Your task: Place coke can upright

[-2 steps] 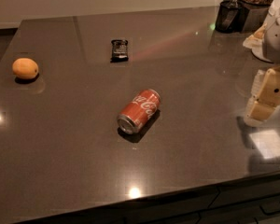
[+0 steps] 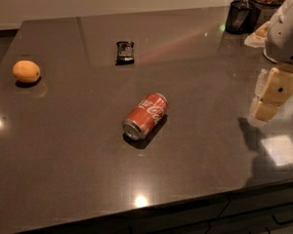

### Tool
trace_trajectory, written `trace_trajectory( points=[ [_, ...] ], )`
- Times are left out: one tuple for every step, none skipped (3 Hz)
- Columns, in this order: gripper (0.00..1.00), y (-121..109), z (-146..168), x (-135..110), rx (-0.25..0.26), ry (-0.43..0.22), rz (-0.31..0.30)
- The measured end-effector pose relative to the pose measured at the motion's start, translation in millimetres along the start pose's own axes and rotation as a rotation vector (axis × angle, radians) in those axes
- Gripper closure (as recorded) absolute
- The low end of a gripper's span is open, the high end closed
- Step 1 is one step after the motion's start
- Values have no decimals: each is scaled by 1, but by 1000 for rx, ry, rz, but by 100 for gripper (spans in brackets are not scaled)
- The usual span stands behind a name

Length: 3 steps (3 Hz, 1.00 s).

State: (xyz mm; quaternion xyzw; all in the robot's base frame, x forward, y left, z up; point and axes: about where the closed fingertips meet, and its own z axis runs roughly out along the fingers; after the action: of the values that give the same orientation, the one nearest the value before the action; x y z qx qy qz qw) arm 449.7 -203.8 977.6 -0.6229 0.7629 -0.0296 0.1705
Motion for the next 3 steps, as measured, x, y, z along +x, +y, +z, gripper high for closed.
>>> trace_trajectory(
  points=[
    [0,-12,11,-25,-22,-35,-99],
    [0,-26,31,-49,-42,-58,-220],
    [0,-42,55,-73,-61,-81,-359]
  ],
)
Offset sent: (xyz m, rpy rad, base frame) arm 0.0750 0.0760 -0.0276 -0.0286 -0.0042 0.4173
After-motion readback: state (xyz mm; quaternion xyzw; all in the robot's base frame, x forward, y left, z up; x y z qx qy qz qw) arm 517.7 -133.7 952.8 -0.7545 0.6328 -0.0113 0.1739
